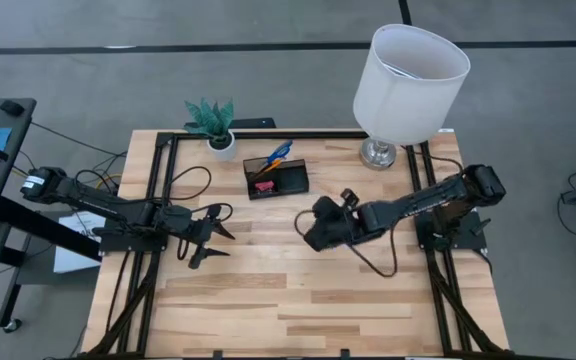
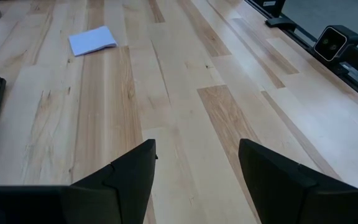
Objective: Pick and place office supplies into organizer
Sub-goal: Put the purple sticky note into the black desk organizer, then return to Home Position
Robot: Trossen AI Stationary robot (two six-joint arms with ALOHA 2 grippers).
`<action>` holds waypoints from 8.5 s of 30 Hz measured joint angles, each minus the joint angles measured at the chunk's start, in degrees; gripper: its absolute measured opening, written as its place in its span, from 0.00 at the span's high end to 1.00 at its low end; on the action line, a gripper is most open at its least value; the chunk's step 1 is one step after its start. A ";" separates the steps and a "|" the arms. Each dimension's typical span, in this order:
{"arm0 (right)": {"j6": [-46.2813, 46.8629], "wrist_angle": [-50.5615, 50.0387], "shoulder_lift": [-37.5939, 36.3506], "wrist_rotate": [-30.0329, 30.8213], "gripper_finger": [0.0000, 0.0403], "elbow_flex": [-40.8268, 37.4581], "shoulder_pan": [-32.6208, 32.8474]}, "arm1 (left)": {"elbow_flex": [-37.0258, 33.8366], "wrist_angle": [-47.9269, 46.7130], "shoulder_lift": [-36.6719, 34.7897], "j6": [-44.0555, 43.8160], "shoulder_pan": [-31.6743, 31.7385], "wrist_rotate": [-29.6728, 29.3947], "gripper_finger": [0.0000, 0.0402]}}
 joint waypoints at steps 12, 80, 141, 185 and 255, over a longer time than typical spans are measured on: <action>20.14 10.04 0.04 16.60 0.98 -13.55 11.81 | 0.00 0.00 -0.01 -0.01 0.01 0.01 0.44; 44.63 10.14 20.65 12.45 0.57 -16.36 5.13 | 0.00 -0.15 0.00 -0.02 0.02 0.02 0.44; -9.62 7.65 21.17 0.28 0.91 14.96 -21.91 | 0.00 -0.15 -0.01 0.00 0.01 0.01 0.44; -14.59 -25.88 4.12 -1.17 0.40 11.21 3.72 | 0.00 -0.13 0.00 0.00 0.02 0.02 0.44; -26.44 81.25 -33.09 -52.97 0.40 -67.94 -21.95 | -5.07 -25.73 -44.92 -3.07 9.03 -7.56 0.44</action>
